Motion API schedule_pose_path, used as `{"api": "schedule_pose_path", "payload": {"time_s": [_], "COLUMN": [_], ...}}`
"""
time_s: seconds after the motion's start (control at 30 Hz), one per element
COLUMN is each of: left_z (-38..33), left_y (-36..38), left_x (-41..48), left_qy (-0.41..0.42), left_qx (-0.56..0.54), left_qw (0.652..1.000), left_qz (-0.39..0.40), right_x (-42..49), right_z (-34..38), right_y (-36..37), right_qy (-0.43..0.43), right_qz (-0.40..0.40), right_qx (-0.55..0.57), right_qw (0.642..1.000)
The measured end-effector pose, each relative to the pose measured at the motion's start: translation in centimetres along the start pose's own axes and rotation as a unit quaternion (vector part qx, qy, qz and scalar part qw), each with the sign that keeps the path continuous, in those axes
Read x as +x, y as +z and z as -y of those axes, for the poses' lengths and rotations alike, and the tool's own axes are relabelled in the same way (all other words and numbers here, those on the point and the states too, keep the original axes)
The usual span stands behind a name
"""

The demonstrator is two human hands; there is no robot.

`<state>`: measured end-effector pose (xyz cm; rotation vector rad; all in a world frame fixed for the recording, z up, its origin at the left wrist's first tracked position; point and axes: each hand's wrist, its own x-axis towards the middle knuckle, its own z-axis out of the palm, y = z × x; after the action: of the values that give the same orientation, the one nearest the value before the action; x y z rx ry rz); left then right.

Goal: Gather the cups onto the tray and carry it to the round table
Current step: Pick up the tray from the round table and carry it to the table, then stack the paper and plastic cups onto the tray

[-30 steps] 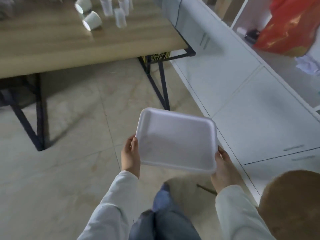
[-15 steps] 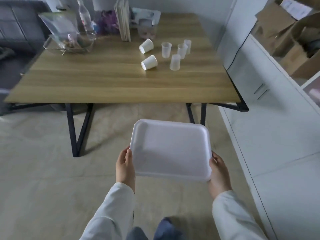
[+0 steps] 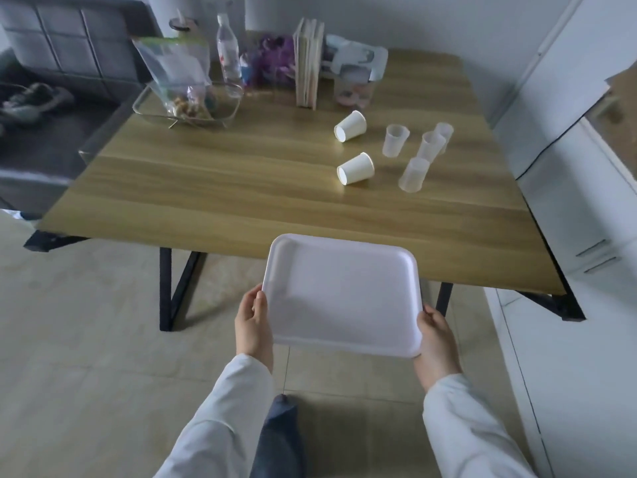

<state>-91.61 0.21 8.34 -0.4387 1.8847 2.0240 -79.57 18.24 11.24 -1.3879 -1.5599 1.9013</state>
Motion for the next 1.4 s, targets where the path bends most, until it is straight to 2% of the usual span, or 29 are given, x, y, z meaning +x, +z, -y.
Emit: {"api": "schedule_pose_path", "payload": {"time_s": [0.2,0.6,0.8,0.97,1.03,1.13,1.23,1.4], "left_z": [-3.7,-7.0,-8.6,-9.7,-10.2,-10.8,-11.5,-12.5], "left_y": [0.8,4.7,8.4,10.6,10.9,10.7,10.2,9.1], "left_x": [6.8,17.2,21.9,24.8,25.7,27.3,28.6,31.1], "left_qy": [-0.006,0.004,0.010,0.005,0.000,-0.004,-0.001,-0.018], "left_qx": [0.012,-0.001,-0.015,-0.046,-0.050,-0.051,-0.048,-0.037], "left_qw": [1.000,0.998,0.995,0.990,0.988,0.986,0.984,0.985], "left_qz": [0.000,-0.058,-0.097,-0.131,-0.144,-0.162,-0.174,-0.169], "right_x": [4.2,15.5,22.1,26.6,28.3,31.0,32.8,34.3], "right_z": [3.0,6.8,10.3,12.8,13.1,13.1,12.6,12.8], "right_y": [5.8,13.3,15.6,17.0,17.3,17.4,17.9,20.2], "right_qy": [0.008,0.052,0.074,0.084,0.097,0.133,0.164,0.200], "right_qz": [0.001,0.002,0.049,0.094,0.074,-0.012,-0.056,-0.082], "right_qx": [0.006,0.001,-0.044,-0.038,-0.009,0.029,0.006,-0.061], "right_qw": [1.000,0.999,0.995,0.991,0.992,0.991,0.985,0.974]}}
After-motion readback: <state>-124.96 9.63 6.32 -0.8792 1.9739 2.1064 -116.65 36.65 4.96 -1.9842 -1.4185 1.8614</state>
